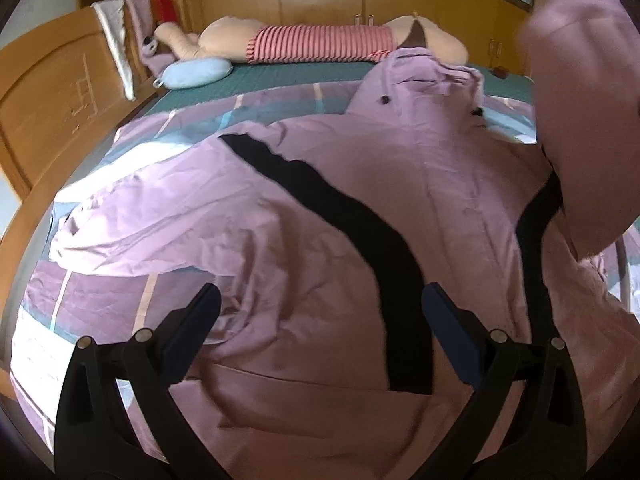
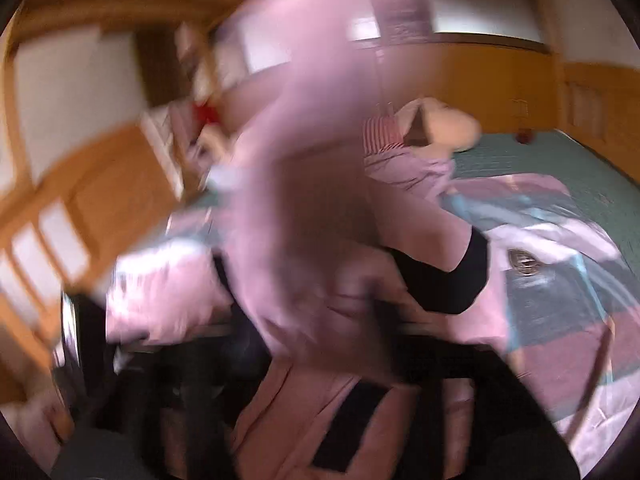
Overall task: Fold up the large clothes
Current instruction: 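Grasp the pink jacket's sleeve with the right tool and lift it, then fold the held sleeve across the jacket body with the right tool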
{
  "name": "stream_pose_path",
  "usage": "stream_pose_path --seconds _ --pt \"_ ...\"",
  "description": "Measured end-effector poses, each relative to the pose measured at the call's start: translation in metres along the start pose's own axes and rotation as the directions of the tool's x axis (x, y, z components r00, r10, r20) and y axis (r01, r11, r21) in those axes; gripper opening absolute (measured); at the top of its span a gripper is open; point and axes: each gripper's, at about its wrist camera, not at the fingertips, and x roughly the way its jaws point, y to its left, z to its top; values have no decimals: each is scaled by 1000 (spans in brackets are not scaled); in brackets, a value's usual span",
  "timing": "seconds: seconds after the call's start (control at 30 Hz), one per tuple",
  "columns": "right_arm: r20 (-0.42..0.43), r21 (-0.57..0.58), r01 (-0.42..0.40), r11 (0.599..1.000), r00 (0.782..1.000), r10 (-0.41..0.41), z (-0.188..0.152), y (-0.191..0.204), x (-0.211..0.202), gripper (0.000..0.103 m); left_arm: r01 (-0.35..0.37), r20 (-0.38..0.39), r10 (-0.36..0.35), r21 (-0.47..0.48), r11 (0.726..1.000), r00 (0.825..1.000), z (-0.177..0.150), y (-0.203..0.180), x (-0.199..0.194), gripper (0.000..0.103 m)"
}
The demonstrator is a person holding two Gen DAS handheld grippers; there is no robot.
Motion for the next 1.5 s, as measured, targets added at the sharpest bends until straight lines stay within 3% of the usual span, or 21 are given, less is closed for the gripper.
stream_pose_path --seconds 0.1,0.2,0.27,0.37,0.47,0.5,0.57,0.63,0.7,0.8,0.87,0.9,0.93,1.0,1.07,1.13,1.17,1.2,1.27,1.37,1.5 --pt "6 -56 5 998 1000 -5 -3 13 2 89 16 -30 -18 -63 998 999 3 18 5 101" --pt "-14 88 -23 996 1000 25 -2 -15 4 96 76 -60 -85 -147 986 995 11 37 11 101" --pt "-88 241 -29 970 995 52 -11 -43 16 96 169 -94 -190 -199 965 977 21 46 21 101" --pt "-229 386 27 922 971 68 -35 -67 46 96 314 -153 -356 -243 918 922 41 50 47 101" --pt "-351 341 133 930 936 -5 -61 -54 60 96 390 -187 -450 -285 875 873 56 49 76 101" --pt "-390 304 166 938 920 -37 -66 -53 71 96 414 -208 -486 -309 856 849 56 48 87 101" --pt "-439 255 199 946 896 -70 -78 -52 77 96 461 -254 -575 -391 796 777 49 46 108 101" --pt "-475 263 206 943 878 -59 -88 -54 82 96 476 -277 -627 -454 753 728 40 43 124 101" --pt "-493 304 197 932 870 -23 -95 -60 88 96 450 -296 -592 -429 783 750 39 37 130 101" --pt "-478 337 205 919 878 -21 -92 -70 89 96 405 -253 -537 -427 808 805 43 36 135 97" --pt "-446 424 165 891 894 46 -93 -77 81 96 366 -256 -482 -392 844 838 45 37 137 56" --pt "-418 502 132 854 902 106 -97 -88 82 96 353 -279 -461 -360 864 843 45 35 140 29" --pt "-391 569 108 815 908 153 -100 -99 83 96 397 -281 -507 -367 841 815 43 34 145 19" --pt "-347 661 85 746 915 204 -102 -118 85 95 427 -238 -545 -407 808 804 40 38 143 18" --pt "-323 704 103 702 928 187 -98 -135 89 85 428 -232 -531 -377 821 815 43 36 138 18" --pt "-319 712 150 686 940 125 -95 -151 88 51 441 -223 -527 -342 830 820 46 28 130 18" --pt "-331 705 193 682 941 76 -94 -159 86 19 447 -221 -530 -334 830 819 45 25 128 18" --pt "-323 716 214 665 945 44 -94 -168 83 12 470 -223 -548 -322 822 806 45 19 127 18" --pt "-309 724 261 639 950 -38 -93 -180 73 8 498 -236 -573 -311 810 785 42 11 126 18" --pt "-312 639 363 678 928 -202 -78 -172 57 8 522 -277 -583 -265 811 764 34 -12 125 18" --pt "-405 556 371 744 903 -147 -73 -156 76 17 454 -273 -495 -202 868 825 36 -14 125 18"
